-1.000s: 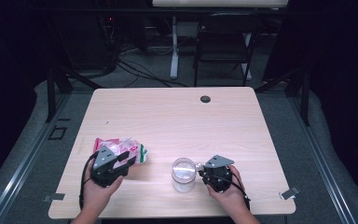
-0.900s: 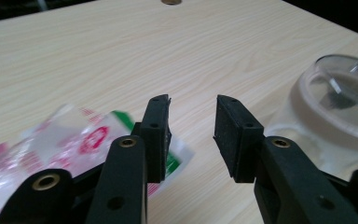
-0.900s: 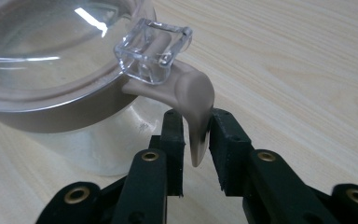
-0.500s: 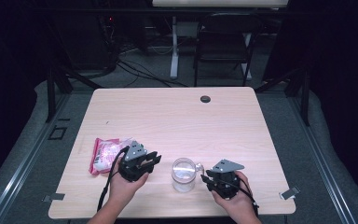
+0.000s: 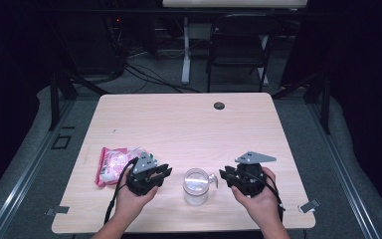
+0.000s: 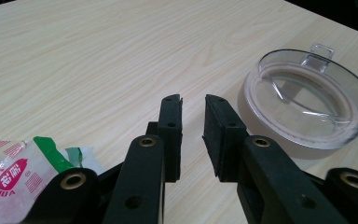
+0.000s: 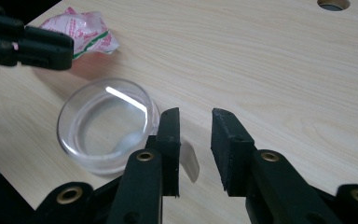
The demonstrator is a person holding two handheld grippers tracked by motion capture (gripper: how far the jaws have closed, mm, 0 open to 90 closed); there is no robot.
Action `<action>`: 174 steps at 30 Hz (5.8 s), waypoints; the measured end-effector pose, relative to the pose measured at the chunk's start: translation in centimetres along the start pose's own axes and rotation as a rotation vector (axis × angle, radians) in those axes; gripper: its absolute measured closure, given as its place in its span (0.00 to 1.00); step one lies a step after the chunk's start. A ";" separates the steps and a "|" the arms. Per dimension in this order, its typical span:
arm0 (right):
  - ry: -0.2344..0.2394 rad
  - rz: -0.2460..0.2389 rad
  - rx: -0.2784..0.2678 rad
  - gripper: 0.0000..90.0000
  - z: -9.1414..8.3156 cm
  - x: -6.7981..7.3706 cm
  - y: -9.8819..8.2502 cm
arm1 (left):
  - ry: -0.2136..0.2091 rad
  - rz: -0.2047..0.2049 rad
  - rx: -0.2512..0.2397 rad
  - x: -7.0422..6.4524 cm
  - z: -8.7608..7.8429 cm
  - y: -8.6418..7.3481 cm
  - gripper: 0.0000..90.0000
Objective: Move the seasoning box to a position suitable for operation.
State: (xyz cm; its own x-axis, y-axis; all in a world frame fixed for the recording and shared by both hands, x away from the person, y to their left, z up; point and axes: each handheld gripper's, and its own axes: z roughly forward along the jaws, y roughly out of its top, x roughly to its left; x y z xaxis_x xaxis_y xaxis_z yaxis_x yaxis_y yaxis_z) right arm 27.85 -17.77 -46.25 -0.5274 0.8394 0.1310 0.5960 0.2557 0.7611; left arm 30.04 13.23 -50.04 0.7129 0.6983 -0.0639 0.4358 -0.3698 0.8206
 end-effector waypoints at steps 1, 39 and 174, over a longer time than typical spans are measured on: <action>0.000 -0.002 0.005 0.81 0.1 0.0 0.5 | -0.004 -0.006 -0.005 -0.1 0.0 -0.1 0.85; 0.082 0.094 -0.016 0.87 2.5 -0.5 -1.4 | -0.144 0.010 0.069 -2.2 1.2 -1.0 1.00; 0.167 -0.187 -0.094 0.53 0.2 4.3 -1.7 | -0.205 0.058 -0.067 -3.6 0.3 1.6 0.68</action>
State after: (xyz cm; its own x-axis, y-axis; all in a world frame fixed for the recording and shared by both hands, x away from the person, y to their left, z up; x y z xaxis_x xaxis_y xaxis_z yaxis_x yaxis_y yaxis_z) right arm 24.64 -14.50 -47.09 -0.7202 0.6892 0.0796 0.4243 0.3469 0.8364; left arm 28.40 9.93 -48.65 0.8356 0.5351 -0.1244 0.3583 -0.3591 0.8618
